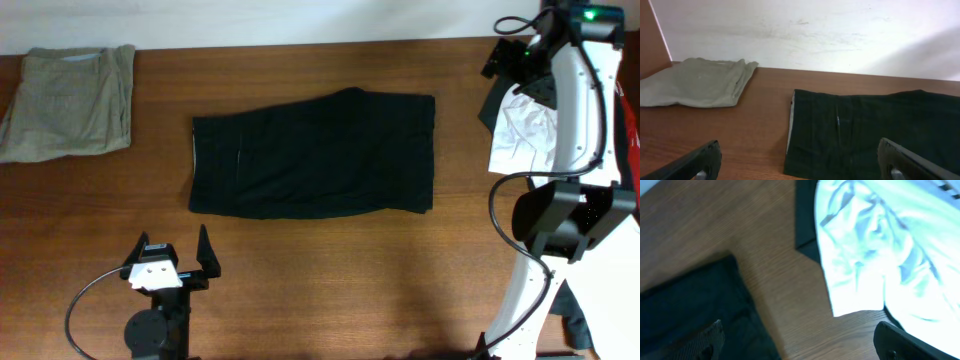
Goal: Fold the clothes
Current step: 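Release the trousers and raise the right gripper back over the pile, then grasp the left end of the black trousers with the left gripper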
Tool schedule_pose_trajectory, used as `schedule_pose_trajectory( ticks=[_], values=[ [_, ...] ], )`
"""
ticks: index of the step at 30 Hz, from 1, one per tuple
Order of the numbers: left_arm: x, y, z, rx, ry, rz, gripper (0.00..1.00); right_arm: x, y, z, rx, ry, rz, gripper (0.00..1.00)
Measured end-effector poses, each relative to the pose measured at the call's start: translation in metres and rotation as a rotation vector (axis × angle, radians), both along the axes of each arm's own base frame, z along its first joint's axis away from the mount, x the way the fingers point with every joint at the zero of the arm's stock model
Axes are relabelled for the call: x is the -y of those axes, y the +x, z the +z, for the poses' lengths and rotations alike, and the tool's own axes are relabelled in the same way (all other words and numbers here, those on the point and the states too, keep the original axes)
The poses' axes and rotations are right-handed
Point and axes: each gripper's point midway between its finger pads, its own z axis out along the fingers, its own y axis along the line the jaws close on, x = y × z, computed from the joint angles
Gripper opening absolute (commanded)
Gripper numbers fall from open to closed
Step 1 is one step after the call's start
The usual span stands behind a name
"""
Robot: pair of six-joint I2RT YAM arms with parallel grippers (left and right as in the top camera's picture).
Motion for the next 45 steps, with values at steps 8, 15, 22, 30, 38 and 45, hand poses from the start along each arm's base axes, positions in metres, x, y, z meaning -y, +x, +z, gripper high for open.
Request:
schedule_pose_trajectory(
  ticks=[8, 15, 22, 30, 38, 45],
  values=[
    [-0.003, 0.0, 0.0, -0.001, 0.001, 0.016, 0.99, 0.012, -0.003, 0.0, -0.001, -0.003, -0.024, 0.99],
    [0.007, 0.001, 0.02, 0.086, 0.007, -0.038, 0.99, 0.012, -0.003, 0.0, -0.001, -0.003, -0.024, 0.99],
    [0.029, -0.001, 0.059, 0.208, 0.026, -0.171, 0.99, 0.012, -0.003, 0.0, -0.002, -0.002, -0.024, 0.99],
    [0.041, 0.068, 0.094, -0.201, -0.057, -0.279, 0.99, 0.013, -0.002, 0.0, 0.001, -0.009, -0.025, 0.99],
    [0.074, 0.14, 0.062, -0.602, -0.245, -0.518, 0.99, 0.013, -0.003, 0.0, -0.004, -0.009, -0.026, 0.99],
    [0.057, 0.178, 0.038, -0.831, -0.206, -0.47, 0.99, 0.013, -0.003, 0.0, -0.004, -0.009, -0.026, 0.99]
  ],
)
